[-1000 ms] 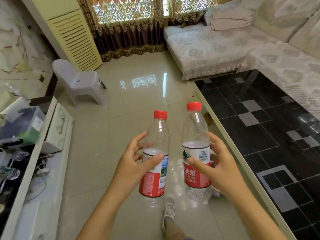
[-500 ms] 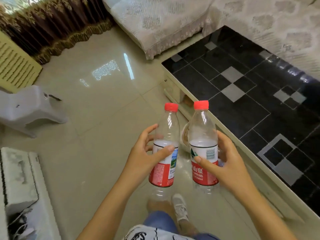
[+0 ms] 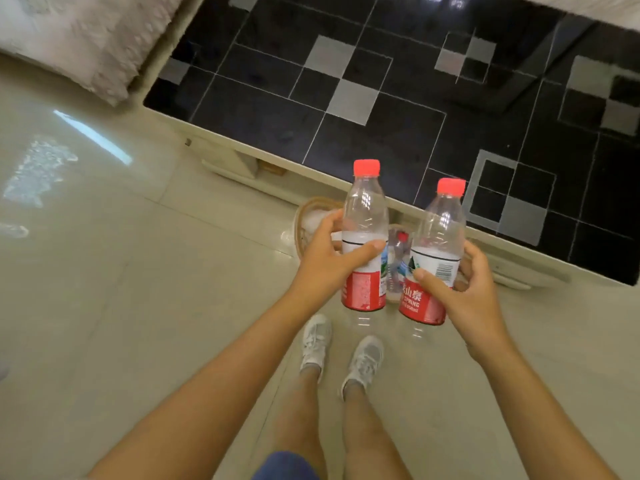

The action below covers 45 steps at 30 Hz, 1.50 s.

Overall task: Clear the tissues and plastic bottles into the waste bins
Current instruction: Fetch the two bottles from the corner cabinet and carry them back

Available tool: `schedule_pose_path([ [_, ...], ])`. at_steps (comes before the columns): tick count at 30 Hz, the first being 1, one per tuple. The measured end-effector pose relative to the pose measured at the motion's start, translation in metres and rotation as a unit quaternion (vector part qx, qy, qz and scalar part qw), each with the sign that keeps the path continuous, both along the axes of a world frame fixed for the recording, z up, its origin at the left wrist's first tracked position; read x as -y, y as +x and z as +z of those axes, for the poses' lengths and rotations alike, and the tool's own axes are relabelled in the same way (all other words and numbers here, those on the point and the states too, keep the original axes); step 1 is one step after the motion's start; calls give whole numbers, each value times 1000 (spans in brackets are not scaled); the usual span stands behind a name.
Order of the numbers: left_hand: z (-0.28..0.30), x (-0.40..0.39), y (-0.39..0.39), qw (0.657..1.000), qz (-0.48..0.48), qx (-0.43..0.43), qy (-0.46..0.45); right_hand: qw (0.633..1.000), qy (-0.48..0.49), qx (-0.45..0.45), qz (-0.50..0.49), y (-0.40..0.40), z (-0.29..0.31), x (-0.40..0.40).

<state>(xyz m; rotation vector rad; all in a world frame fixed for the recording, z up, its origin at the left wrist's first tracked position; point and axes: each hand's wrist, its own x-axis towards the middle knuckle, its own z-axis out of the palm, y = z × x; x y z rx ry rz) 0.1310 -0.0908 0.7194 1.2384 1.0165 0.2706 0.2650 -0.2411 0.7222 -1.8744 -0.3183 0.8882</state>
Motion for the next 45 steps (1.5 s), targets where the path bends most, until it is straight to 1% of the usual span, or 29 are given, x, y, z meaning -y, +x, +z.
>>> schedule_pose_path([
  [4,-91,12,46,997,5,-21,-74,996,-24,-28,-83,32,-79,12],
  [6,-139,21,64,996,-1,-37,-82,994,-33,-46,-98,43,-124,18],
  [10,-225,28,94,996,-5,-52,-68,992,-42,-44,-107,57,-210,22],
  [13,-276,25,115,998,-13,-53,-27,992,-33,-28,-119,70,-266,17],
  [16,-323,17,134,999,-14,-49,-10,990,-19,9,-139,87,-315,8],
  [20,-377,16,145,998,-50,-39,16,991,-29,46,-125,101,-370,-1],
  [24,-410,25,143,995,-82,-35,38,993,-36,73,-87,102,-415,1],
  [26,-421,30,140,996,-84,-36,25,993,-64,85,-55,104,-432,7],
  [30,-434,41,136,994,-85,-38,54,989,-113,91,-11,109,-450,13],
  [32,-438,47,134,992,-79,-60,75,988,-126,84,11,110,-451,9],
  [34,-444,50,133,988,-80,-85,99,984,-147,98,27,109,-455,6],
  [35,-446,50,133,988,-80,-91,95,981,-168,95,21,107,-451,5],
  [37,-448,48,135,991,-88,-92,32,979,-183,85,-3,107,-452,6],
  [39,-449,44,139,988,-123,-85,-36,986,-157,56,-22,109,-450,6],
  [40,-450,42,142,986,-139,-77,-52,989,-137,43,-32,110,-453,8],
  [43,-450,35,148,977,-196,-52,-58,988,-105,-22,-111,110,-447,16],
  [44,-451,33,149,975,-209,-44,-58,988,-96,-36,-119,108,-446,20],
  [45,-452,32,149,975,-213,-38,-51,988,-110,-40,-96,105,-445,25],
])
